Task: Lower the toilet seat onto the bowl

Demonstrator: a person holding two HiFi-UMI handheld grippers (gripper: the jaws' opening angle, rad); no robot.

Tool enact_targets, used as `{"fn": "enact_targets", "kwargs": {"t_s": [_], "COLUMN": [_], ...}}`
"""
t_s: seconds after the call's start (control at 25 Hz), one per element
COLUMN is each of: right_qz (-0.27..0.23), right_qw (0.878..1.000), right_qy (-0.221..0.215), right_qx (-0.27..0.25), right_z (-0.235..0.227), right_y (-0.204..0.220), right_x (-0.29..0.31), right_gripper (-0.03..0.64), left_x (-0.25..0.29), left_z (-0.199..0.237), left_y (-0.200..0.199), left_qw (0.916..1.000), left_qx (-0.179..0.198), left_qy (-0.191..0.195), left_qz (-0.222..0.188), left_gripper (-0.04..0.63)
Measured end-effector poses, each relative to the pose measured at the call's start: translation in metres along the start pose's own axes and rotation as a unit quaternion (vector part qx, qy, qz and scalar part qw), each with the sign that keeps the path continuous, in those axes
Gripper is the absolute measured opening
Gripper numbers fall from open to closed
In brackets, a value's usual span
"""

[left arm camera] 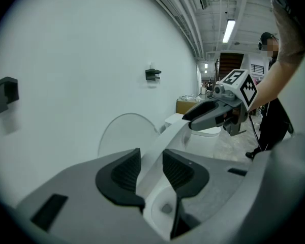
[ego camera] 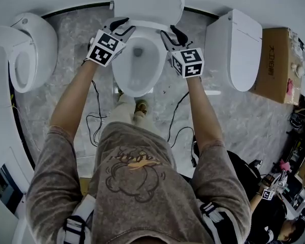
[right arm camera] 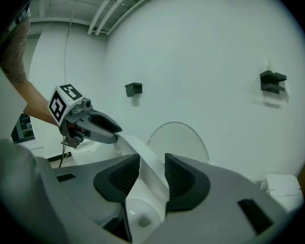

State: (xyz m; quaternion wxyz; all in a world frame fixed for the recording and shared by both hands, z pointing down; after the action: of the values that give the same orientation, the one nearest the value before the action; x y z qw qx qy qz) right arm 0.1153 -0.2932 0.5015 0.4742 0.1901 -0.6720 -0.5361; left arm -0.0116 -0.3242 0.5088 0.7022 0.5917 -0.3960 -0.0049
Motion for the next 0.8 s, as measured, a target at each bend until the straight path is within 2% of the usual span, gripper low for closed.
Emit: {"fn": "enact_targets", "kwargs": {"t_s": [0.2,0.36,0.6,0.72,0.8], "right_qz": [0.011,0.020,0.033,0.042,0.044], "right_qw": [0.999,0.999,0.997,0.997,0.996], "right_qy": [-0.021,-0.034,-0.051,-0.069,-0.071], "right_qx": [-0.023,-0.036,-0.046,-0.020,0.007], "right_z": [0.038,0.068,0.108,0.125,0.135], "right_y": [0.024,0.046,0.081,0.102,0.113], "right_x": [-0.024,-0.041,-0.063,-0.074,-0.078], "right_gripper": [0.170,0.173,0.176,0.189,0.192], "left_x": [-0.024,-0.041,-0.060,-0.066,-0.070], "left_z": [-0.032,-0.057,-0.091,-0.111,-0.122], "left_y": [0.031,0.056,0.097,0.121,0.135], "left_qw": [0.9998,0.9984,0.9968,0.9951,0.9947], "left_qx": [0.005,0.041,0.061,0.075,0.072], "left_qy": [-0.014,-0.014,-0.005,0.007,0.022], "left_qz": [0.017,0.037,0.052,0.064,0.069], "left_gripper": [0.141,0.141,0.155,0.161,0.167]}}
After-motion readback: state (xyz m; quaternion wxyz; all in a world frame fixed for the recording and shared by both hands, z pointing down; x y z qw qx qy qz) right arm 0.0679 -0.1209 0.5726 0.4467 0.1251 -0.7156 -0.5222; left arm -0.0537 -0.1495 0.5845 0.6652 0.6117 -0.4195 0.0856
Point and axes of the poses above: the fingertips, and each gripper's own axes: x forward along the fingers, z to its left, y out of its underside, the point moved 1 cm from there along -x, backward along the fingers, and after that the axes turned 4 degrees about -x, right-handed, at the moved point
